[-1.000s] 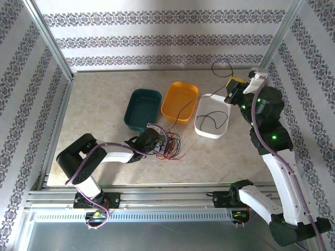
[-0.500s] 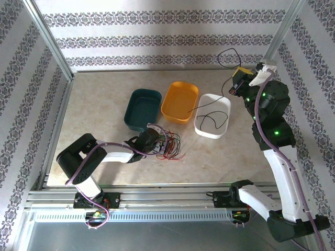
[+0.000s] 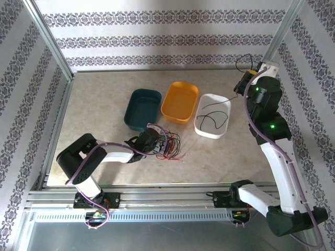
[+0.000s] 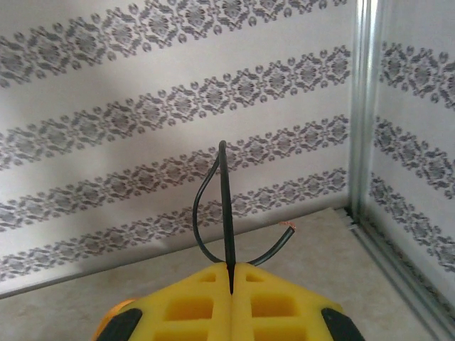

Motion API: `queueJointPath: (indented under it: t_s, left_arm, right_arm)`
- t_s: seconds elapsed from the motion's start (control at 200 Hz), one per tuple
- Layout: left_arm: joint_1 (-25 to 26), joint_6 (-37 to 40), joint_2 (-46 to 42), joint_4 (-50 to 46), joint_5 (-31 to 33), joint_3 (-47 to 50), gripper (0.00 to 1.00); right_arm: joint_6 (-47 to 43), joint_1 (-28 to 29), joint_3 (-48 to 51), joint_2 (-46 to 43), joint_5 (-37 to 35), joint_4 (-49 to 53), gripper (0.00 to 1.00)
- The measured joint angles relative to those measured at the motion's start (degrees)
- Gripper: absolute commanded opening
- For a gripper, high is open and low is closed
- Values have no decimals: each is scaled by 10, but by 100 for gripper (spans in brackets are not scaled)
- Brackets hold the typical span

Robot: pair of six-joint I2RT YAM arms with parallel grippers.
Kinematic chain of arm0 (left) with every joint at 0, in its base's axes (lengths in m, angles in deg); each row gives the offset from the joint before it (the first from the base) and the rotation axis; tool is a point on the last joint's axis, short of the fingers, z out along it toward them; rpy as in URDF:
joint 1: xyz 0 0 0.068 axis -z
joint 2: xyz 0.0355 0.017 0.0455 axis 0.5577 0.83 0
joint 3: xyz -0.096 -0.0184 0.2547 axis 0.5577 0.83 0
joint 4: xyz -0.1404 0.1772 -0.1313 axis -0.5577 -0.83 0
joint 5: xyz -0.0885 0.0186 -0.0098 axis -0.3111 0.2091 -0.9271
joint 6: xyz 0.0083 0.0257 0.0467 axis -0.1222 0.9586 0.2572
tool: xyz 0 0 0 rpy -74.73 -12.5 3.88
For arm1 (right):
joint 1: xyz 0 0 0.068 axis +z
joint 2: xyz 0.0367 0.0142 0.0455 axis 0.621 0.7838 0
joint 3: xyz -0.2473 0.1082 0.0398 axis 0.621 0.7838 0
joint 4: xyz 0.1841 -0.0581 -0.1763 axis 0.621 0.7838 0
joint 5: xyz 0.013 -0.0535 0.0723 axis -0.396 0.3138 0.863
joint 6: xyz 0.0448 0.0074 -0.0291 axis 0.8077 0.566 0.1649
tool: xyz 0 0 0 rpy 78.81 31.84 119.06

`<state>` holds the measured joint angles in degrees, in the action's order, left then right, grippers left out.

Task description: Untangle the cables

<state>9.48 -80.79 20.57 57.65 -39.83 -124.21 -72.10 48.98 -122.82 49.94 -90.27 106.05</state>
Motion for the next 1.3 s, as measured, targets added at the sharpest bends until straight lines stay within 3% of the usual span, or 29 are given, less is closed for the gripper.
queueJointPath:
  t_s: [0.24,0.4,0.715,0.974,1.299]
  left_arm:
    - [0,0,0,0,0,0,99]
    - [0,0,0,0,0,0,99]
    - [0,0,0,0,0,0,99]
    - [0,0,0,0,0,0,99]
    - [0,0,0,0,0,0,99]
  right_arm:
    - [-36,0,1,37,-60,7,0]
    - [-40,0,27,51,-59,11,0]
    - [8,0,75,87,41,28,0]
    - [103,0,132,126,159,18,0]
    - [212,-7,176,150,237,-45,0]
